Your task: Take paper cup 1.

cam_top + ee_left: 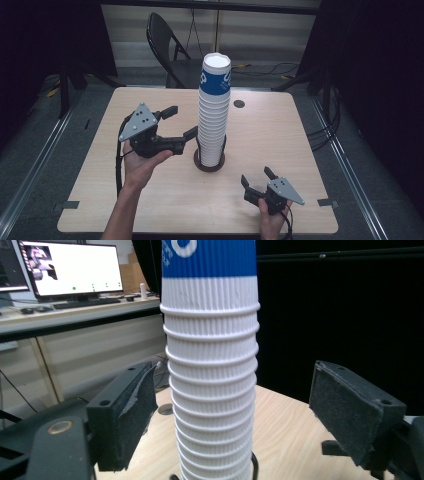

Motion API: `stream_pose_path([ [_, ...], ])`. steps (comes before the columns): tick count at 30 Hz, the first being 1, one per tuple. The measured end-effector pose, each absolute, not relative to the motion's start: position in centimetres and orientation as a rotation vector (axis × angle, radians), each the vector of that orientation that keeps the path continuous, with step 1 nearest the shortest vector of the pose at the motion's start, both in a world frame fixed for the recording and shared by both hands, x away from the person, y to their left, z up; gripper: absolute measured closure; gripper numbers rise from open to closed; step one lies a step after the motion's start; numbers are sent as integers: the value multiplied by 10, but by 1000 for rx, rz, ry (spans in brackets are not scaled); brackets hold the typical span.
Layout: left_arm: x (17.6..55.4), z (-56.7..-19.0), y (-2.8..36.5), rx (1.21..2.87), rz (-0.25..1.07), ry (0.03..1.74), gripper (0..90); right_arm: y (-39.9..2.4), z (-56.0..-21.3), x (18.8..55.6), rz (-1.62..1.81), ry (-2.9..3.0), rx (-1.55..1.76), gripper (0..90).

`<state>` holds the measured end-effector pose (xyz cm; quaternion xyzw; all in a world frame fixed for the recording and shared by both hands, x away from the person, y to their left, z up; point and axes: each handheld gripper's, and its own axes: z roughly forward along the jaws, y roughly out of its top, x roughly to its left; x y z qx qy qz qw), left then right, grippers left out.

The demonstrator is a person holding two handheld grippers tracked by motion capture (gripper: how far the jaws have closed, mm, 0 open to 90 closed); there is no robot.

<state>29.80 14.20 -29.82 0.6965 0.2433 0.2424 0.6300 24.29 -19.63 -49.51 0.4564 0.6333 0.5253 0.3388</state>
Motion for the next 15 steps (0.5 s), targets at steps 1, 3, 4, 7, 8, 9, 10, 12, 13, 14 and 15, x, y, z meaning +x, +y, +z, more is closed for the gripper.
stream_pose_path([
  [1,299,-297,142,1591,544,560,178,-196,-495,243,1369,1649,1188,136],
  [3,301,-295,142,1599,537,557,169,-196,-495,243,1368,1650,1190,136],
  [4,303,-292,142,1604,534,556,158,-196,-495,243,1365,1652,1189,136],
  [7,305,-288,141,1590,531,559,156,-196,-495,243,1363,1653,1188,136],
  [8,306,-287,141,1582,522,565,156,-196,-495,243,1363,1652,1187,137],
  [9,309,-284,141,1592,506,561,154,-196,-495,243,1363,1652,1187,137],
  [10,310,-282,139,1595,496,553,154,-196,-495,243,1363,1651,1188,137],
  [12,314,-279,137,1615,493,524,153,-196,-495,243,1361,1652,1187,136],
  [13,315,-278,136,1622,490,511,154,-196,-495,243,1362,1655,1187,136],
  [14,316,-277,134,1631,479,494,154,-196,-495,243,1362,1654,1187,136],
  [15,316,-277,134,1631,479,494,154,-196,-495,243,1362,1654,1187,136],
])
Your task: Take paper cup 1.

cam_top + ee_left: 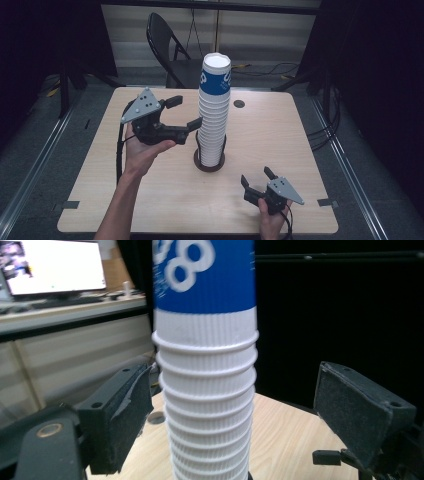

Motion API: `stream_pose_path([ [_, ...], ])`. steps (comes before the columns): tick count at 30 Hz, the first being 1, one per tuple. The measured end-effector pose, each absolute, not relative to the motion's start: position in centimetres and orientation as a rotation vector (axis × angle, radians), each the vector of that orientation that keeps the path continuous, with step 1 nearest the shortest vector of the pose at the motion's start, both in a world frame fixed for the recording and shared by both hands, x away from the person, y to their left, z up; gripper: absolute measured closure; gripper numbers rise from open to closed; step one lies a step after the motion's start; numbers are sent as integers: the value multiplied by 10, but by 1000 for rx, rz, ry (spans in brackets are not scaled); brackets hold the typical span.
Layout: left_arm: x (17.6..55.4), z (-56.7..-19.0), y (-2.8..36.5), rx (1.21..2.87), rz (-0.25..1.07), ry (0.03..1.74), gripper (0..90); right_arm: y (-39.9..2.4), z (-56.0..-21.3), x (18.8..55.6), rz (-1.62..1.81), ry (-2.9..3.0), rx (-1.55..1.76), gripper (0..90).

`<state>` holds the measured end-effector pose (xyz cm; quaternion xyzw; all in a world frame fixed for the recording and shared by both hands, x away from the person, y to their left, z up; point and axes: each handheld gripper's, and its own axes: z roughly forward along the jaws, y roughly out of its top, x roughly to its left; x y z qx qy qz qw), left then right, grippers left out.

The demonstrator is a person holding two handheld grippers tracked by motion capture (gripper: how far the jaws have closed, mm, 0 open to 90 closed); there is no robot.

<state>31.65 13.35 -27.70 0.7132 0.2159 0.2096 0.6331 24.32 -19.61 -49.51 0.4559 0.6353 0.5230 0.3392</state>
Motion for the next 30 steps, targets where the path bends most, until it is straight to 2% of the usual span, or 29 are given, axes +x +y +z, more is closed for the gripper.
stream_pose_path([
  [15,330,-254,120,1670,519,496,162,-195,-495,243,1356,1658,1182,136],
  [30,354,-240,110,1673,480,525,155,-195,-495,244,1360,1662,1180,135],
])
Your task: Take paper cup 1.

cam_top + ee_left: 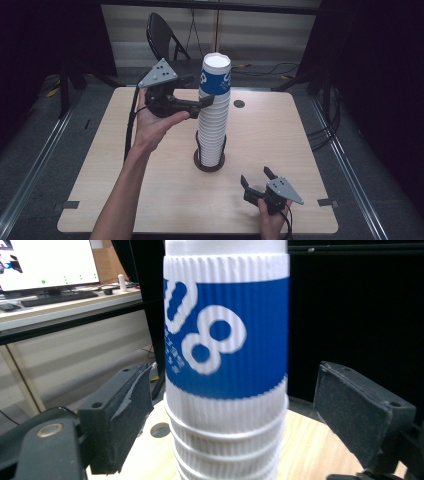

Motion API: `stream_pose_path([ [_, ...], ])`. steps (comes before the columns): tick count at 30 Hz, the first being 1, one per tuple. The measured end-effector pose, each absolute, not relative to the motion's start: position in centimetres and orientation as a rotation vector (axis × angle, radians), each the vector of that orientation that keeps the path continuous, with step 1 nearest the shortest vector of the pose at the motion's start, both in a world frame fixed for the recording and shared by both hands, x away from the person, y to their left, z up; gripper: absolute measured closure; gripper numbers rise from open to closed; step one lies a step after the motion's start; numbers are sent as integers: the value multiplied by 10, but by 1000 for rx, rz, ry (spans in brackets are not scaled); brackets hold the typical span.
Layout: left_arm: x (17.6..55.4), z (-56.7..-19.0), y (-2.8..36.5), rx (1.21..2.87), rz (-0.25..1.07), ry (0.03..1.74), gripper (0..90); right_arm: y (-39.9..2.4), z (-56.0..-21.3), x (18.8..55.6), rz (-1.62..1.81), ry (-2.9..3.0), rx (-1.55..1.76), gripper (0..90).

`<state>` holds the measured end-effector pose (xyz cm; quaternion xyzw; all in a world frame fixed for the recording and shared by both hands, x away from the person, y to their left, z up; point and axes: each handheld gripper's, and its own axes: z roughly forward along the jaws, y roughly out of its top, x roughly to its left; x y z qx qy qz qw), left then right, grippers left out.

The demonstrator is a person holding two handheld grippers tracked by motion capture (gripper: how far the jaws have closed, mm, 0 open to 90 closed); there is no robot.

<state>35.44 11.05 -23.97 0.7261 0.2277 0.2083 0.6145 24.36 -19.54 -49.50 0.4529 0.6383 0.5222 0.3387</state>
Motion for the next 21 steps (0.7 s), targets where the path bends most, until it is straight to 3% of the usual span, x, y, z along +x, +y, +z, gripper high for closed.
stream_pose_path([
  [21,385,-235,80,1716,430,541,151,-195,-495,243,1359,1665,1175,135],
])
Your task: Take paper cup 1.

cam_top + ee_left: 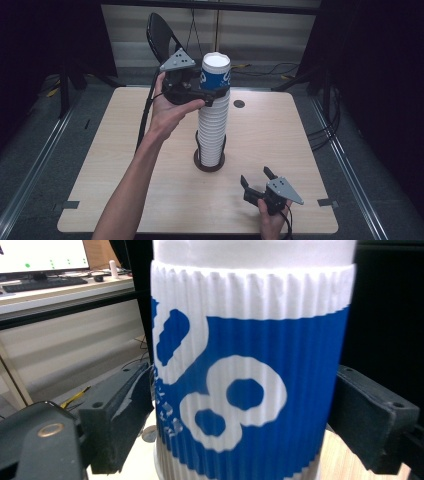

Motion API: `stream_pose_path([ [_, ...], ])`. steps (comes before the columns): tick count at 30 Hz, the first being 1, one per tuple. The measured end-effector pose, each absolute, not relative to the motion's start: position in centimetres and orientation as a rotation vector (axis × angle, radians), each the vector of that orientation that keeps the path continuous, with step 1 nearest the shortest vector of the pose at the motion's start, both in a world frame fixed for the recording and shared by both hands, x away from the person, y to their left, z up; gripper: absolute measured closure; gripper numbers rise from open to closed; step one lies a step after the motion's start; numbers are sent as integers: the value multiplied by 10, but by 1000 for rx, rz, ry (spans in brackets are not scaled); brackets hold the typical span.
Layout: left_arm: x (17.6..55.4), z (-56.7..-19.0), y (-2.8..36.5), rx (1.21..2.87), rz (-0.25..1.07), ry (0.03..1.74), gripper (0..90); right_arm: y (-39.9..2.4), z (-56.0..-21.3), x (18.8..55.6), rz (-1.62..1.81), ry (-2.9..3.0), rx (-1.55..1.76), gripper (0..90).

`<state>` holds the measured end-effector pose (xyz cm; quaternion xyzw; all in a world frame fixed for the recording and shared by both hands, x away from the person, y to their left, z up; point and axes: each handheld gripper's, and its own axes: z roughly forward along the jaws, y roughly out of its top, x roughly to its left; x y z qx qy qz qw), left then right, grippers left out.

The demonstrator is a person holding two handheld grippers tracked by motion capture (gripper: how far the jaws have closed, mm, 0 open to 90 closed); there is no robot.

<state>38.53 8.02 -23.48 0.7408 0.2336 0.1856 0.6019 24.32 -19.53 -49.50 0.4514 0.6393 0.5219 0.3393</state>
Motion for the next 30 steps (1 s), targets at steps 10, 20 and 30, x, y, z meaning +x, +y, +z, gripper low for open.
stream_pose_path([
  [10,389,-239,71,1747,433,563,176,-196,-495,243,1362,1662,1178,135],
  [20,387,-232,72,1734,452,551,185,-196,-495,243,1366,1660,1181,135],
  [30,389,-232,70,1717,435,550,190,-196,-495,243,1374,1653,1180,135],
])
